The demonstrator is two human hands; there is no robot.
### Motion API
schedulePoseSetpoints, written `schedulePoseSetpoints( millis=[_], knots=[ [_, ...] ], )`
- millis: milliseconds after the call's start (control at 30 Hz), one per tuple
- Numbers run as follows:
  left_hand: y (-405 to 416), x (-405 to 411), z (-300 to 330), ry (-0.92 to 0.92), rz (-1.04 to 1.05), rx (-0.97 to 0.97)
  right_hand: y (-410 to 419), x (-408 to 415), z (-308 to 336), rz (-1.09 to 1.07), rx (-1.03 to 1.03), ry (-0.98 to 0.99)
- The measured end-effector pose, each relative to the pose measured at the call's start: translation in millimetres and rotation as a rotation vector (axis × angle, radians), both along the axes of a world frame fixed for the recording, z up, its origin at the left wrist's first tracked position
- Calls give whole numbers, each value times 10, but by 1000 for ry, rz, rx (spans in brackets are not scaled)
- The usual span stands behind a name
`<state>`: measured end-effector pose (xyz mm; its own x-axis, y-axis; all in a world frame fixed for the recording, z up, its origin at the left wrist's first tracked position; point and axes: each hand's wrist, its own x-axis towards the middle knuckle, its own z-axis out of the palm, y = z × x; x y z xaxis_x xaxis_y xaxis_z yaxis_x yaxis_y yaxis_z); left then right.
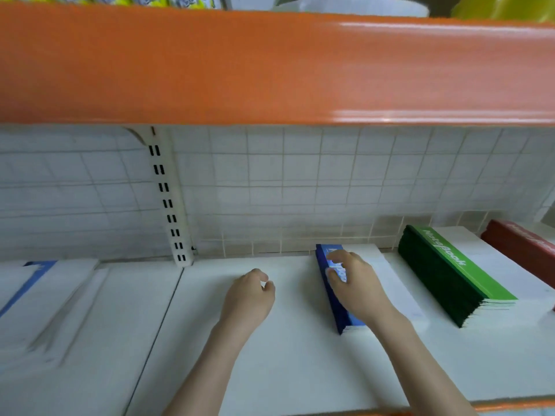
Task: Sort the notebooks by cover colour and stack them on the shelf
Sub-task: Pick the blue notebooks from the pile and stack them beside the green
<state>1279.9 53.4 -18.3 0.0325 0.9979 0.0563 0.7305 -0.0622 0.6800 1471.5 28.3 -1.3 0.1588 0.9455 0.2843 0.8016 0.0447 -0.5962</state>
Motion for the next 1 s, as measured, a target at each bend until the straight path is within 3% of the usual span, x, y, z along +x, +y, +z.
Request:
schedulePoseSetpoints(
  millis=[300,433,1000],
  knots=[
    [-53,-1217,55,91,103,42,106,-1221,-19,175,10,-81],
    [-71,-1786,88,225,131,71,172,-1787,-14,218,13,-102],
    [-9,-4066,218,501,52,86,268,-4253,-25,321,-23,-125]
  ],
)
